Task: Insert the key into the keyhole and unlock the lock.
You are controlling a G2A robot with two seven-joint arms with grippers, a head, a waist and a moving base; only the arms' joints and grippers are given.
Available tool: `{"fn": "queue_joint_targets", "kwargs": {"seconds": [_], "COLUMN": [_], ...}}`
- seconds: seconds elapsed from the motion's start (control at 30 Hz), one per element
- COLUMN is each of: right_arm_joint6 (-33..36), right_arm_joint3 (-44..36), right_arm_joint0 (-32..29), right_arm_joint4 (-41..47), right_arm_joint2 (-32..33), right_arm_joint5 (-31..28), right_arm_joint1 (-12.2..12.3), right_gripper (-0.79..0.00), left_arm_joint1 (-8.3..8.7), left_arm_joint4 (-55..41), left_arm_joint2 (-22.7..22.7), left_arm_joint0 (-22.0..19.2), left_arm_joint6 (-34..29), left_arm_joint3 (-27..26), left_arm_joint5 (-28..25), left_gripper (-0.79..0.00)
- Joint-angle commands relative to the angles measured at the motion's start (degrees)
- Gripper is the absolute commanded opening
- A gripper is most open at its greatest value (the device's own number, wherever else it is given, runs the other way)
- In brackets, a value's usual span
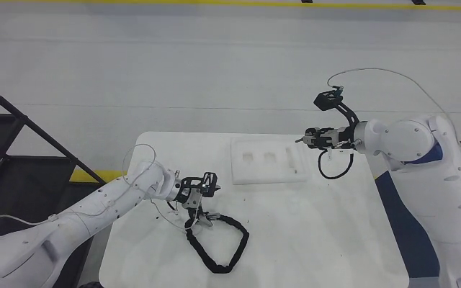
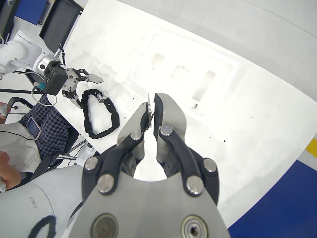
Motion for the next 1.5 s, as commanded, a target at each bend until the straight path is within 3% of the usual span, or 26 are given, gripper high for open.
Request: {"fn": "queue_joint_targets", "kwargs": {"seconds": [0.0,0.27,0.47,0.6,0.93,1.0,1.1,1.17,1.2,1.23,1.33,1.37,1.4,1.47], "right_arm_joint6": [0.00,0.00,0.00,0.00,0.00,0.00,0.00,0.00,0.00,0.00,0.00,0.00,0.00,0.00], "right_arm_joint3": [0.00,0.00,0.00,0.00,0.00,0.00,0.00,0.00,0.00,0.00,0.00,0.00,0.00,0.00], "right_arm_joint0": [0.00,0.00,0.00,0.00,0.00,0.00,0.00,0.00,0.00,0.00,0.00,0.00,0.00,0.00], "right_arm_joint4": [0.00,0.00,0.00,0.00,0.00,0.00,0.00,0.00,0.00,0.00,0.00,0.00,0.00,0.00], "right_arm_joint2": [0.00,0.00,0.00,0.00,0.00,0.00,0.00,0.00,0.00,0.00,0.00,0.00,0.00,0.00], "right_arm_joint5": [0.00,0.00,0.00,0.00,0.00,0.00,0.00,0.00,0.00,0.00,0.00,0.00,0.00,0.00], "right_arm_joint1": [0.00,0.00,0.00,0.00,0.00,0.00,0.00,0.00,0.00,0.00,0.00,0.00,0.00,0.00], "right_gripper": [-0.785,-0.785,-0.785,-0.785,-0.785,-0.785,-0.785,-0.785,-0.785,-0.785,-0.785,-0.785,-0.785,-0.785], "left_arm_joint1": [0.09,2.11,2.75,2.15,-0.07,-0.38,-0.79,-0.99,-1.09,-1.16,-1.41,-1.51,-1.63,-1.84], "left_arm_joint4": [1.45,14.37,21.23,24.40,27.68,27.94,28.22,28.47,28.53,28.56,28.51,28.51,28.46,28.41], "left_arm_joint2": [-0.61,-1.66,-2.28,-2.39,-2.63,-2.75,-3.01,-3.27,-3.40,-3.57,-4.06,-4.21,-4.33,-4.61], "left_arm_joint0": [0.99,7.46,10.62,11.28,10.96,11.05,11.18,11.26,11.33,11.38,11.64,11.72,11.82,11.93], "left_arm_joint6": [0.46,20.89,32.17,34.36,33.44,33.26,33.21,32.80,32.77,32.73,32.34,32.03,31.80,31.47], "left_arm_joint3": [-0.26,2.53,4.51,4.73,6.77,7.59,8.47,8.96,9.07,9.30,9.66,9.79,9.86,9.91], "left_arm_joint5": [2.76,7.02,13.82,16.72,15.70,15.39,15.08,15.19,15.17,15.24,15.51,15.64,15.66,15.64], "left_gripper": [0.000,0.000,0.000,0.000,0.000,-0.145,-0.182,-0.302,-0.311,-0.416,-0.554,-0.708,-0.785,-0.785]}}
